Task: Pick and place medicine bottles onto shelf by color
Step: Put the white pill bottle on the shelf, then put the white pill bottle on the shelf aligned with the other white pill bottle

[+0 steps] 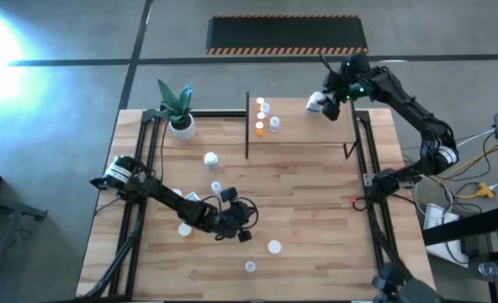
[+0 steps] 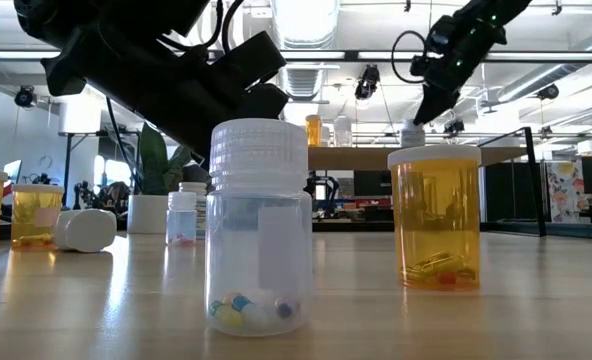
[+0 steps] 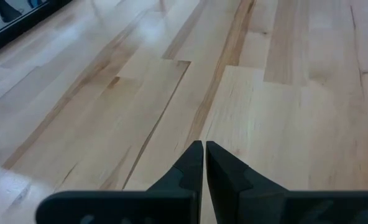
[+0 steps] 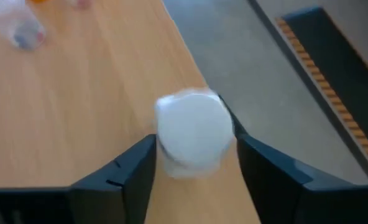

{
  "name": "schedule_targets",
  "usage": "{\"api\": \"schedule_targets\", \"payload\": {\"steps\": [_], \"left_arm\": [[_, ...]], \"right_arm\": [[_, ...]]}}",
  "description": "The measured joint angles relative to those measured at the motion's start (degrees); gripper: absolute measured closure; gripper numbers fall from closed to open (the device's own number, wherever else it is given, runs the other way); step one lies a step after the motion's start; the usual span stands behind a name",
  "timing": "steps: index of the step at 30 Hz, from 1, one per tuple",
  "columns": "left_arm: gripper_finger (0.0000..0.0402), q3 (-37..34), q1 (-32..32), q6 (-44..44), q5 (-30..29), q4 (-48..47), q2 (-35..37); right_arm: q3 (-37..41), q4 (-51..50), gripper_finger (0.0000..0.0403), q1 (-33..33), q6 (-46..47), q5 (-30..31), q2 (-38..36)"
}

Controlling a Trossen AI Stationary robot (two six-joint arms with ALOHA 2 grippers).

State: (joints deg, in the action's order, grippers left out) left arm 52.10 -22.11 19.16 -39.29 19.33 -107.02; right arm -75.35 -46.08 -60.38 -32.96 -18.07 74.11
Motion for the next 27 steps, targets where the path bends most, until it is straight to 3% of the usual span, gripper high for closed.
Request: {"api": "schedule_targets", "payload": {"steps": [5, 10, 20, 27], "left_arm": [[0.0398, 0.0, 0.0, -0.03, 0.0, -0.02, 0.0], [0.0398, 0.0, 0.0, -0.04, 0.0, -0.04, 0.0], [0.0398, 0.0, 0.0, -0.17, 0.0, -0.09, 0.0], [0.0398, 0.83, -2.75, -10.81, -2.79, -0.94, 4.1]], "right_arm": [[0.0, -4.07, 0.0141, -0.04, -0.55, 7.1, 0.0], [-0.65, -6.43, 0.0126, 0.0, -1.07, 7.68, -0.34], [-3.15, -10.92, 0.0175, 3.44, 10.44, 7.54, -2.83], [4.33, -8.91, 0.022, 14.44, 20.78, 7.58, -11.7]]}}
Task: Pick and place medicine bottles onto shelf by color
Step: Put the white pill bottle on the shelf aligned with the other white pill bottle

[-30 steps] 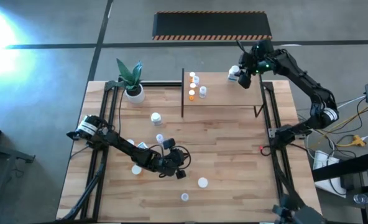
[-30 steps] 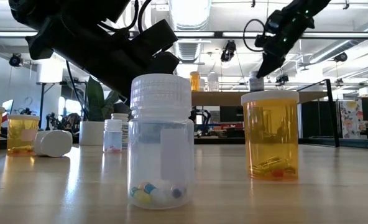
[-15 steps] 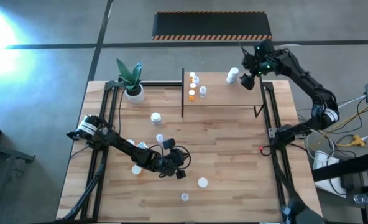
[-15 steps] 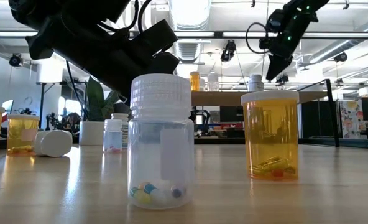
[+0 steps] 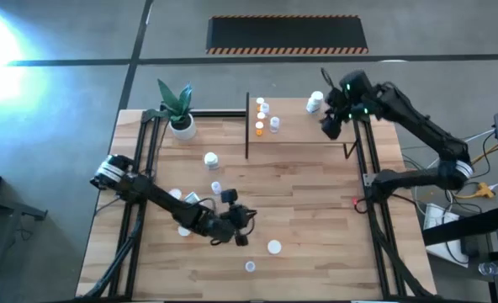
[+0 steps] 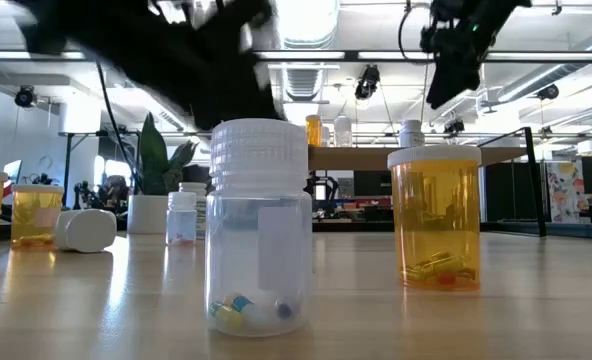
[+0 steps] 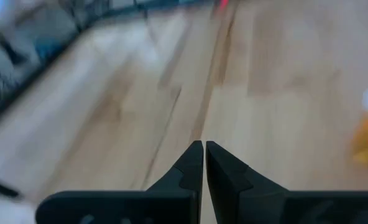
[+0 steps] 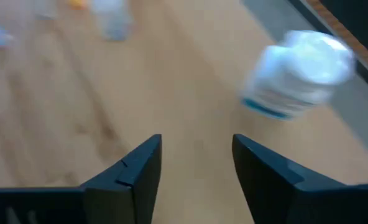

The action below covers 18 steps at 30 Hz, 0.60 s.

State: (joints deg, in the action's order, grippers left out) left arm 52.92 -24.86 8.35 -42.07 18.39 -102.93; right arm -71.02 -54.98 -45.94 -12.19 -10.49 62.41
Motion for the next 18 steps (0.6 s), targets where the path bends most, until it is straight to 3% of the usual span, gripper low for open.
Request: {"api": "schedule_targets", "payload": {"steps": [4, 10, 13, 18], "left_arm": [[0.0398, 0.04, -2.87, -2.95, -4.87, -4.84, 6.76], [0.0398, -0.02, -3.85, -2.91, -6.32, -7.31, 18.94], [0.0397, -0.04, -2.42, -1.94, -6.22, -15.14, 24.25], [0.0367, -0.04, 2.67, 9.25, -6.29, -33.42, 31.87]], "right_arm": [[7.57, 5.83, 0.0243, 8.46, 6.38, 0.01, -7.47], [23.06, 19.33, 0.0271, 21.47, 17.33, 0.04, -18.09], [30.36, 25.49, 0.0281, 27.25, 20.71, 0.36, -21.27], [39.98, 33.15, 0.0295, 35.89, 24.88, 4.11, -23.32]]}}
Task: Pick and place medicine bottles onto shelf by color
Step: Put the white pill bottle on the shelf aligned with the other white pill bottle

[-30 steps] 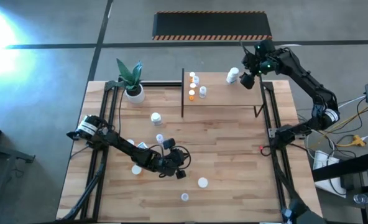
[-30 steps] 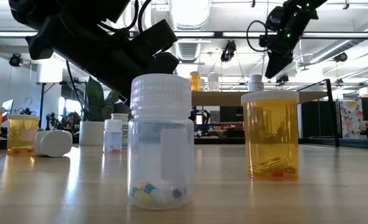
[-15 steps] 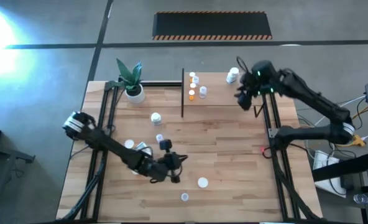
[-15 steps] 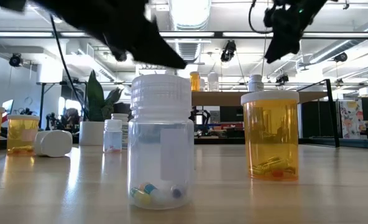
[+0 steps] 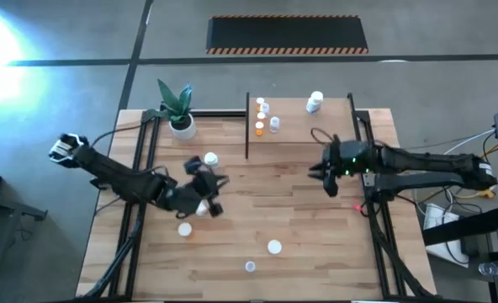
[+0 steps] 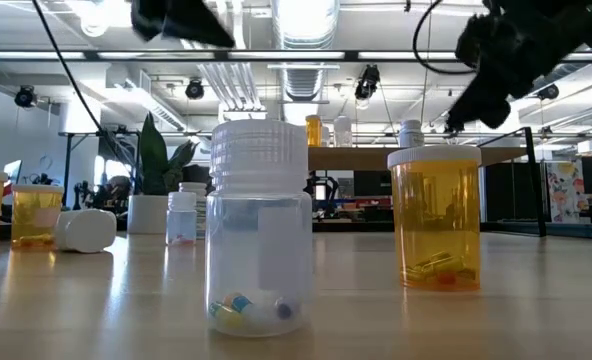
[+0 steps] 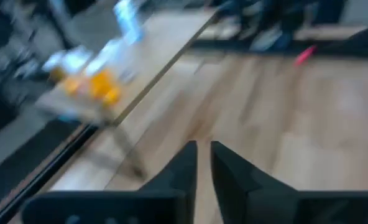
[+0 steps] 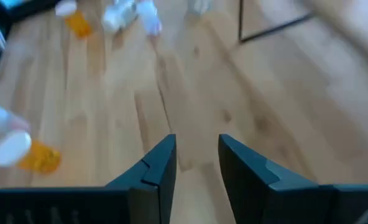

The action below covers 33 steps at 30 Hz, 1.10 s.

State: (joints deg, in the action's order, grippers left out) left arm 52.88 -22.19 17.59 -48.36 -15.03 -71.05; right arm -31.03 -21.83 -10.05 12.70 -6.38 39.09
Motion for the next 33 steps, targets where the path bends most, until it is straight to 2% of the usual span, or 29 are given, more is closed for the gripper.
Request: {"api": "schedule_targets", "payload": {"steps": [3, 7, 11, 17, 21, 25, 30, 33], "left_arm": [[0.0325, -0.02, 3.71, 7.07, 2.27, -11.37, 1.87], [0.0267, -0.02, 10.77, 16.61, 7.57, -21.05, 2.17], [0.0247, -0.02, 20.33, 20.34, 13.37, -28.14, 0.69], [0.0286, -0.02, 34.98, 18.25, 18.14, -31.82, -3.21], [0.033, -0.02, 40.71, 13.05, 21.67, -31.29, -6.94], [0.0367, -0.04, 42.07, 8.6, 26.68, -27.83, -10.81], [0.0397, -0.04, 40.42, 6.46, 42.03, -25.62, -13.25], [0.04, -0.04, 37.48, 6.48, 46.48, -24.15, -12.52]], "right_arm": [[3.94, 2.37, 0.0303, 4.46, 1.31, 2.05, 0.2], [7.62, 4.63, 0.0312, 9.6, 4.34, 3.95, 1.36], [10.42, 9.31, 0.0319, 13.96, 5.72, 5.97, 3.06], [12.83, 17.42, 0.0319, 16.66, 6.36, 6.58, 5.0], [12.82, 18.12, 0.0321, 16.75, 6.35, 6.59, 5.75], [12.89, 19.23, 0.0323, 16.7, 6.35, 6.57, 6.08], [13.19, 20.49, 0.0323, 16.84, 6.42, 6.57, 6.03], [13.21, 20.75, 0.0323, 16.93, 6.42, 6.56, 6.08]]}}
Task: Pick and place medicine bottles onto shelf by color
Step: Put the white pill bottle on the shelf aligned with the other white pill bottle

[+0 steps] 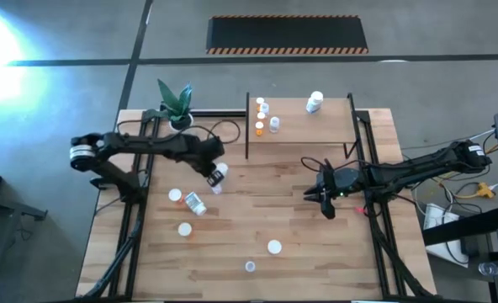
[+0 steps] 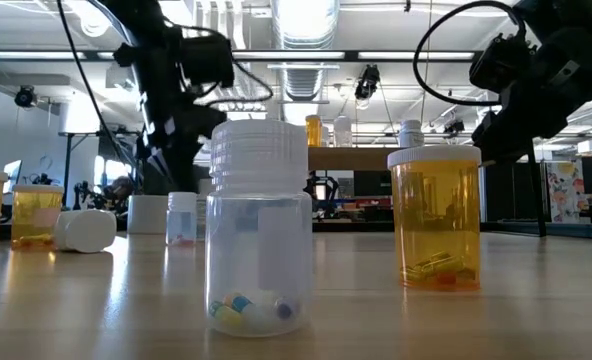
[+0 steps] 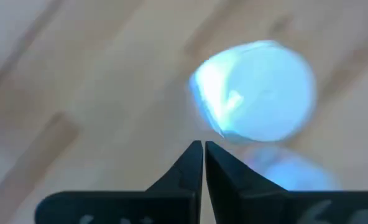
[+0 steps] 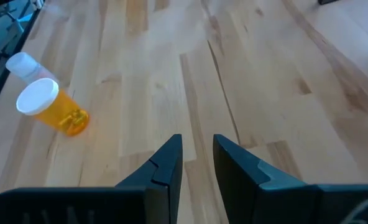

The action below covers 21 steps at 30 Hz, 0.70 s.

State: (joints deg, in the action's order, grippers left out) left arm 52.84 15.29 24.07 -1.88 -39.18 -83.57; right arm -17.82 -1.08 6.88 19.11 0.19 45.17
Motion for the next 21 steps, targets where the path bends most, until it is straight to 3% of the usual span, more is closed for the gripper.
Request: {"api": "schedule_targets", "payload": {"steps": [6, 11, 15, 19, 21], "left_arm": [[0.04, 0.03, -6.45, -0.46, -0.09, 3.38, 2.08], [0.04, -2.6, -7.27, 5.05, -7.13, 5.97, 0.42], [0.04, -4.82, -8.91, 5.37, -5.63, 16.72, -2.97], [0.04, -4.2, -13.43, -0.25, -1.07, 32.33, -5.37], [0.04, -3.05, -15.56, -0.65, -0.84, 35.22, -5.72]], "right_arm": [[0.02, -0.03, 0.0323, 0.02, 0.0, 0.0, 0.0], [0.02, -0.02, 0.0323, 0.02, 0.0, 0.0, 0.0], [0.02, 0.02, 0.0323, 0.02, 0.0, 0.0, 0.0], [0.02, 0.12, 0.0323, 0.02, -0.02, -0.01, 0.0], [0.02, 0.1, 0.0323, 0.02, -0.13, -0.03, 0.01]]}}
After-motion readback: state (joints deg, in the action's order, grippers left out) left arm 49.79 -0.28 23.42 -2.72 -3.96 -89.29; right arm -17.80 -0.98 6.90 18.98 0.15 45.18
